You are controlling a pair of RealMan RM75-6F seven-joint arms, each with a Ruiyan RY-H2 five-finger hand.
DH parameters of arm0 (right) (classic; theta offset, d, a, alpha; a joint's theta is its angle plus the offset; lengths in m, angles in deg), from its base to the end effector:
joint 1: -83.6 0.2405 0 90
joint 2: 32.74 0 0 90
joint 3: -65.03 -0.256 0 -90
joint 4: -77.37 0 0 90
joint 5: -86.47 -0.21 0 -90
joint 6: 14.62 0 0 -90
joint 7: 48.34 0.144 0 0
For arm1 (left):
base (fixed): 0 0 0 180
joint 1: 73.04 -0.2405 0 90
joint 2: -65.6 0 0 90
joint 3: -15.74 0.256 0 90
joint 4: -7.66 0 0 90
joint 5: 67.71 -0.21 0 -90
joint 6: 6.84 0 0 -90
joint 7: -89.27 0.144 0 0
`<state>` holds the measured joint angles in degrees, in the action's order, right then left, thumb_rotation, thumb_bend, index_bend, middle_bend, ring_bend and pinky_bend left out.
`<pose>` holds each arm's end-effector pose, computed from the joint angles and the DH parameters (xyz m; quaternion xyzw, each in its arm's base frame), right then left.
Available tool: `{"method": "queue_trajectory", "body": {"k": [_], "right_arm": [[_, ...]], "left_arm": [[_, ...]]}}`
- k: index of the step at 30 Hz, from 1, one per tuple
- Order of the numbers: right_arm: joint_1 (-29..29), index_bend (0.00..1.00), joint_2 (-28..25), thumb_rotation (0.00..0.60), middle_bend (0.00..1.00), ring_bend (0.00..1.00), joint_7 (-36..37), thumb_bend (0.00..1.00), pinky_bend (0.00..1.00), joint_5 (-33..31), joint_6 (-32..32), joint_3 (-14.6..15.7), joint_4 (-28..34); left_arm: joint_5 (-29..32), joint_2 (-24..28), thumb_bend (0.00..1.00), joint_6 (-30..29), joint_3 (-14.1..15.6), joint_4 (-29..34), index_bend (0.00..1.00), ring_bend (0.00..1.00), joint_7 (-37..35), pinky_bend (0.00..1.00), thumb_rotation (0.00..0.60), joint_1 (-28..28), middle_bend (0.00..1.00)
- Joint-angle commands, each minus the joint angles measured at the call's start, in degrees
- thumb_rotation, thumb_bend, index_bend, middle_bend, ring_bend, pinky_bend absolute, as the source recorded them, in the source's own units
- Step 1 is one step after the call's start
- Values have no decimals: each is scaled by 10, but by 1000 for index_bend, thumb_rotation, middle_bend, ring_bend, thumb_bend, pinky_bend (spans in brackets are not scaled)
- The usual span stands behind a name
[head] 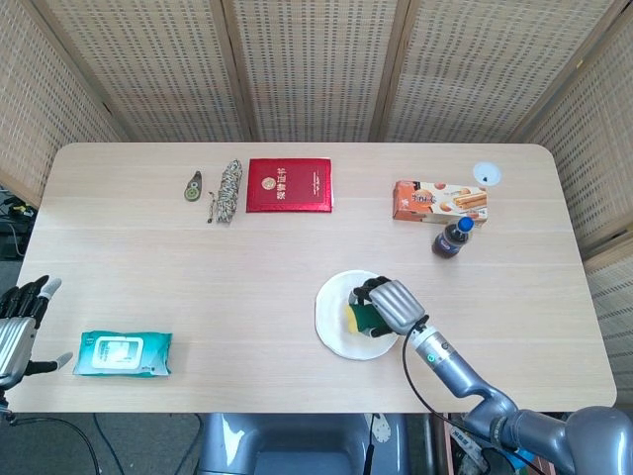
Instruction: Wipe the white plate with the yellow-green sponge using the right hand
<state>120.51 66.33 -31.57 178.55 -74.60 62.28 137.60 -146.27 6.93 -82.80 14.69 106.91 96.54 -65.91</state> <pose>-0.1974 -0.3187 -0.0591 0.7468 -0.4014 0.4360 0.3019 -0.3149 0.1819 0.1592 -0.6208 -0.4282 -0.2929 0.5878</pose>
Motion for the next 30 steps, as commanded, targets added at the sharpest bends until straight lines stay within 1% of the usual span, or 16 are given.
{"method": "queue_trajectory", "body": {"k": [1,5,13,22,30], "right_arm": [[0,419,5,600,504,320,8,212,306,4,-2,8,-3],[1,419,10,600,504,320,12,212,306,10,-7,15,-7],[6,419,31,600,504,320,10,213,306,3,5,18,-23],[6,419,53,600,504,320,-1,216,306,-8,17,23,-59],[2,419,64,600,504,320,6,216,306,-10,17,30,-82]], "left_arm": [[0,-1,0,1,0,0,0,0,2,0,600,1,0],[4,-3,0,4,0,-1,0,0,6,0,600,3,0],[7,-5,0,7,0,-1,0,0,9,0,600,5,0],[7,-3,0,7,1,-1,0,0,6,0,600,5,0],[6,-1,0,7,2,-1,0,0,3,0,600,5,0]]}}
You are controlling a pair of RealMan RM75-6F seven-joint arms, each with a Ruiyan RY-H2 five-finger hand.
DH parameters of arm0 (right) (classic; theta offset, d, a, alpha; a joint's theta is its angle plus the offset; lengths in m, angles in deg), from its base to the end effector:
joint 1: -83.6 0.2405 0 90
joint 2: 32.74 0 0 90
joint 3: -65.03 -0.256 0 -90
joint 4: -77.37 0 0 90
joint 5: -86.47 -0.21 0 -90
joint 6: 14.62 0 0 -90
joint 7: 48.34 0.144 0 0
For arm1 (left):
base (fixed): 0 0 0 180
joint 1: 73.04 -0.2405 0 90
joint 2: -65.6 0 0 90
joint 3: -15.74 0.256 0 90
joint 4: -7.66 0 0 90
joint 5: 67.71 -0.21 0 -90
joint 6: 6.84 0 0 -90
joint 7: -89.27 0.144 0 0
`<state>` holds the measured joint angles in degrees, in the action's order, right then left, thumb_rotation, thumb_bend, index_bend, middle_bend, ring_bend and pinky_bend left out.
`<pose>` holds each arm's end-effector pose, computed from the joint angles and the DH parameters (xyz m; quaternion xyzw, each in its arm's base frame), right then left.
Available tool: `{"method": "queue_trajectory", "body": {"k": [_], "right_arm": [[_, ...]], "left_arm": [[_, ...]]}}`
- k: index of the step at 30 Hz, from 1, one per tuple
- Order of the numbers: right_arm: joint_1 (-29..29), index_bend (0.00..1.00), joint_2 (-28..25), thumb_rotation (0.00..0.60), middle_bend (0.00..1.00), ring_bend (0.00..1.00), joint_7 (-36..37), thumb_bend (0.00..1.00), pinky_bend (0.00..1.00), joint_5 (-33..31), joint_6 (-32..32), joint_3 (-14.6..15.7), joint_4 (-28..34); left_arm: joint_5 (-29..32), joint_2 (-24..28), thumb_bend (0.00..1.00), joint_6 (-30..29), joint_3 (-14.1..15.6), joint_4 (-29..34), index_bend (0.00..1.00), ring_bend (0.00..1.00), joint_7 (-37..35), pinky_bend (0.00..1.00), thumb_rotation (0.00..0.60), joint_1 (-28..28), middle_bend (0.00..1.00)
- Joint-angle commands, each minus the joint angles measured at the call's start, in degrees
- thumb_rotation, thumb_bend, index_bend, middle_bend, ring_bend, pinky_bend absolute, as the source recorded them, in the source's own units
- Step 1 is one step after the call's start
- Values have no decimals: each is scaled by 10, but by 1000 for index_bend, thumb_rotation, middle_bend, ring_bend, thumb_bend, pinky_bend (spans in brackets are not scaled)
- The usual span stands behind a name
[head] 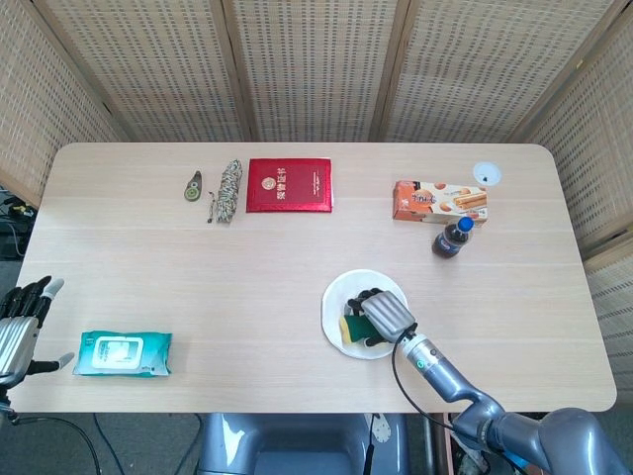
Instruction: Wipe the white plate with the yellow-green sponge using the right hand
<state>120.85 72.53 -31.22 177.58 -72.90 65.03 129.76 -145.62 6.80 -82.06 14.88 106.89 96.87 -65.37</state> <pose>-0.2072 -0.3114 -0.0921 0.7620 -0.4071 0.4029 0.3023 -0.3156 0.1836 0.1570 -0.6231 -0.4313 -0.2877 0.5856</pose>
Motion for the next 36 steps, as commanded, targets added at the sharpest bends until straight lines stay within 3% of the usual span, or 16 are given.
{"method": "queue_trajectory", "body": {"k": [1,8,18,27,36], "right_arm": [[-2,419,3,600,504,320,4,216,306,0,0,3,-5],[-5,419,2,600,505,320,18,222,306,4,-17,3,-3],[-9,419,-6,600,506,320,89,225,306,1,-68,-22,28],[-10,419,7,600,506,320,90,225,306,-19,-32,-17,3],[-15,421,17,600,508,320,148,230,304,-30,-14,-16,-20]], "left_arm": [[-1,0,0,0,0,0,0,0,0,0,600,0,0],[-3,1,0,-2,2,0,0,0,-2,0,600,-1,0],[-5,2,0,-2,3,1,0,0,-4,0,600,-1,0],[-6,3,0,-2,4,1,0,0,-7,0,600,-1,0],[-9,7,0,-4,5,3,0,0,-14,0,600,-2,0]]}}
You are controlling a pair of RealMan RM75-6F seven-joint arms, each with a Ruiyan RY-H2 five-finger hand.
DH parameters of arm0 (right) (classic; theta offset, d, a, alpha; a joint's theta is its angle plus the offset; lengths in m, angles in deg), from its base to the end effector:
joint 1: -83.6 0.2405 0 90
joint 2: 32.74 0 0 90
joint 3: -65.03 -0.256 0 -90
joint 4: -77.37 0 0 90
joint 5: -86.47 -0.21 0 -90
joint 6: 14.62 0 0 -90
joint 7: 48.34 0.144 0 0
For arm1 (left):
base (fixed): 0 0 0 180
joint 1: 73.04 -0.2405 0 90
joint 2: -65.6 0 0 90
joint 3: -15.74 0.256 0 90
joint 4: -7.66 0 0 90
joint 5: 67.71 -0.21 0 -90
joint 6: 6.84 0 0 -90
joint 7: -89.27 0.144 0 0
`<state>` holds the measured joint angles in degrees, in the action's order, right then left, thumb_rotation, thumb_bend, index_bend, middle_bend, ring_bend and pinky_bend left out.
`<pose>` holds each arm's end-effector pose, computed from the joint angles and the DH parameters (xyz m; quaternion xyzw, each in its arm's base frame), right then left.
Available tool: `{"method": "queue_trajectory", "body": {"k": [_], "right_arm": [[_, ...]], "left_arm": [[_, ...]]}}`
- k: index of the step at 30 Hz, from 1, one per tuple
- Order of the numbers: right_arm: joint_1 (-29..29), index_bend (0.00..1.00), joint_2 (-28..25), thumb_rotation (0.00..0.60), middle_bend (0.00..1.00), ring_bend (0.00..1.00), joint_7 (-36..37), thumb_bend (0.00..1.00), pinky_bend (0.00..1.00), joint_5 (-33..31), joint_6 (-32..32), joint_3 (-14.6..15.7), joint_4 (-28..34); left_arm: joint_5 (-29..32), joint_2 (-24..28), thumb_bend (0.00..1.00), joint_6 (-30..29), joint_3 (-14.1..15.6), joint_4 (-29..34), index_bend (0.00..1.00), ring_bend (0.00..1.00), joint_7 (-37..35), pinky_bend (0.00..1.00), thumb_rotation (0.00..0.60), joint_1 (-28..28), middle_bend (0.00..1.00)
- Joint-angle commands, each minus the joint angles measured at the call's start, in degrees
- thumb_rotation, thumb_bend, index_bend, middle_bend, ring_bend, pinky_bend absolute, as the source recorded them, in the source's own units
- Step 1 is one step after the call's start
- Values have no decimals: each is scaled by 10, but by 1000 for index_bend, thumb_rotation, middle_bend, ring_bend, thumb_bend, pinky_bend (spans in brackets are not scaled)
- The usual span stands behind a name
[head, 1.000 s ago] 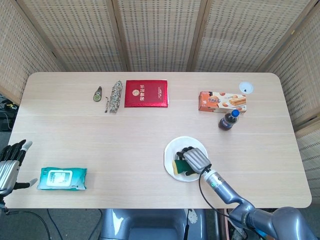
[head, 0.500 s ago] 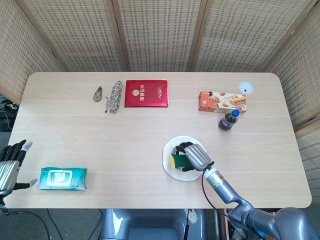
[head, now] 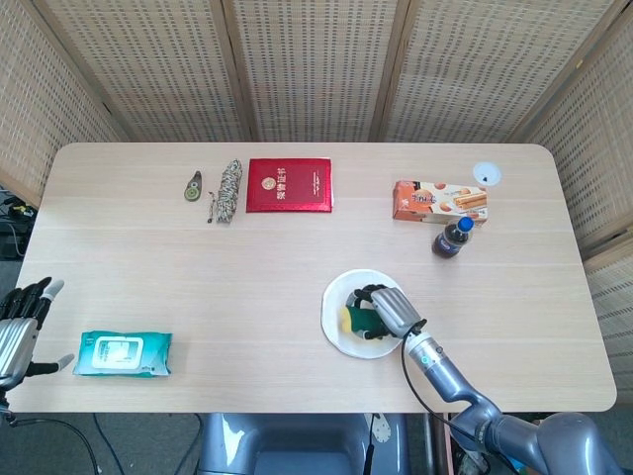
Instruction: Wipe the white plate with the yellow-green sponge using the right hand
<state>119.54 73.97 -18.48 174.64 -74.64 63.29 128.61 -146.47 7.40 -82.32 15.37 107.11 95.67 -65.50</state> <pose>-0.2111 -0.3151 -0.0892 0.6764 -0.5062 0.4568 0.2787 -0.3148 0.1812 0.1589 -0.6240 -0.4337 -0.2919 0.5808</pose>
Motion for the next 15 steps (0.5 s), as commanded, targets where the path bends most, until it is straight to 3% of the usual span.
{"method": "queue_trajectory", "body": {"k": [1,15], "right_arm": [[-2,422,4,600,509,320,28,232,304,1,2,3,-13],[-15,430,35,600,510,320,118,294,300,39,-37,34,-107]], "left_arm": [[-2,2,0,-2,1,1,0,0,-2,0,600,-1,0],[-7,3,0,-1,4,3,0,0,-4,0,600,-1,0]]}}
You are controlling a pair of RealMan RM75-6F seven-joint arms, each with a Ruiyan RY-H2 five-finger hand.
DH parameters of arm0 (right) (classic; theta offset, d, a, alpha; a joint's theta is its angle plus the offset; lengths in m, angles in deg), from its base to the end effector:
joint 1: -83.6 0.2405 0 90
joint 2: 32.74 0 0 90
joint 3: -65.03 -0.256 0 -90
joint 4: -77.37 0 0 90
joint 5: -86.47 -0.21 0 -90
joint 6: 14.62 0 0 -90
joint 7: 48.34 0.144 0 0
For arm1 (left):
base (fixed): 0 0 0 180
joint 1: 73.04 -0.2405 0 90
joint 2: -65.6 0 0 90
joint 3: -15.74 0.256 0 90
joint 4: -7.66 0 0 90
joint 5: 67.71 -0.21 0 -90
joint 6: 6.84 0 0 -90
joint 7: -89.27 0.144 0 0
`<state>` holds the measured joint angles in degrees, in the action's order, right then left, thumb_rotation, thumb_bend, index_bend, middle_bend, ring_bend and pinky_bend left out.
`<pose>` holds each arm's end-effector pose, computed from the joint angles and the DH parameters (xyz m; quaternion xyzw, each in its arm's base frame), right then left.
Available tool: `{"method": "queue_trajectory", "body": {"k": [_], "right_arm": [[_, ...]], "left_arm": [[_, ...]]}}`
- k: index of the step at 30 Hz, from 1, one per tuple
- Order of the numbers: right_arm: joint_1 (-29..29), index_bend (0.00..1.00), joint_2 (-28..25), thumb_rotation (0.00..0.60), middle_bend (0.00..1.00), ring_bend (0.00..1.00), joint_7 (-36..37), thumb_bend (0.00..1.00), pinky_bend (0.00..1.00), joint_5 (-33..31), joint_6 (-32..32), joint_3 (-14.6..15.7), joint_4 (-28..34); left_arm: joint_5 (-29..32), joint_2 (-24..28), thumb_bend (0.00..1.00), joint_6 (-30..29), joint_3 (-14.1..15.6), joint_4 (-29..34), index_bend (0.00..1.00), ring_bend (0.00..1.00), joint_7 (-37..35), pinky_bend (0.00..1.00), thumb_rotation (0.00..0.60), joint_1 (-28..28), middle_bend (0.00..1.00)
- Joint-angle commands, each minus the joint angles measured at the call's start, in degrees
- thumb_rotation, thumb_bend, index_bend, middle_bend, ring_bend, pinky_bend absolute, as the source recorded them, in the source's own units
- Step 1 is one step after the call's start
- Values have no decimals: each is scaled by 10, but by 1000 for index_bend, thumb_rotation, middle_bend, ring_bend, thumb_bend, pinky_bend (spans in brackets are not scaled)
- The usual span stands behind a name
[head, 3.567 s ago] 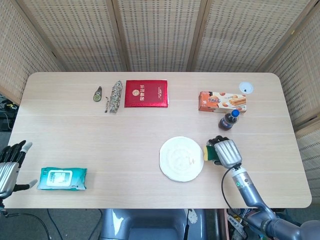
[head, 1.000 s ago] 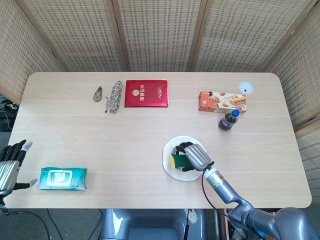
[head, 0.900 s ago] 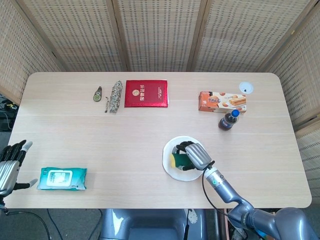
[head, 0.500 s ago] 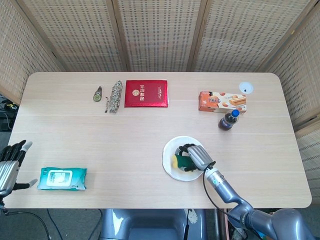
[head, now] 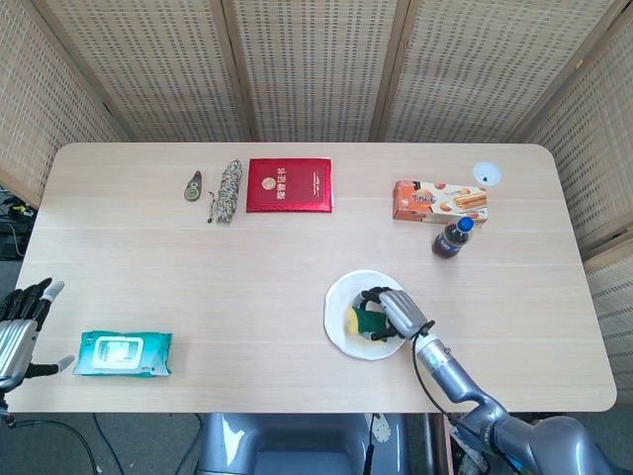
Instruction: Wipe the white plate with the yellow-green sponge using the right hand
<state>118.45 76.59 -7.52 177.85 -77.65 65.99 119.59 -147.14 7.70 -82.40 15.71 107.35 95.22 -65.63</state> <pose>-0.2316 -0.3137 -0.0898 0.6622 -0.5225 0.4692 0.2614 -0.3137 0.1792 0.1590 -0.6262 -0.4348 -0.2934 0.5768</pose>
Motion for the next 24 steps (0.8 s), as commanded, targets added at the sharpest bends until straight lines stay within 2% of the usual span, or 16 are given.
{"method": "queue_trajectory", "body": {"k": [1,7,15,18,24], "right_arm": [[-5,430,12,600,510,320,10,295,300,9,-9,9,-25],[-9,434,26,600,514,320,15,297,300,19,-28,15,-55],[-2,441,14,600,523,320,35,296,300,14,-66,-9,-35],[-3,442,10,600,524,320,24,296,299,6,-62,-16,-29],[-7,442,18,600,524,320,12,296,299,-3,-39,-12,-43]], "left_arm": [[-1,0,0,0,0,0,0,0,1,0,600,0,0],[-2,-1,0,-2,1,0,0,0,1,0,600,-1,0],[-2,0,0,0,1,0,0,0,-2,0,600,0,0],[-2,0,0,-1,1,-1,0,0,-2,0,600,0,0],[-4,1,0,-1,1,1,0,0,-3,0,600,0,0]]}}
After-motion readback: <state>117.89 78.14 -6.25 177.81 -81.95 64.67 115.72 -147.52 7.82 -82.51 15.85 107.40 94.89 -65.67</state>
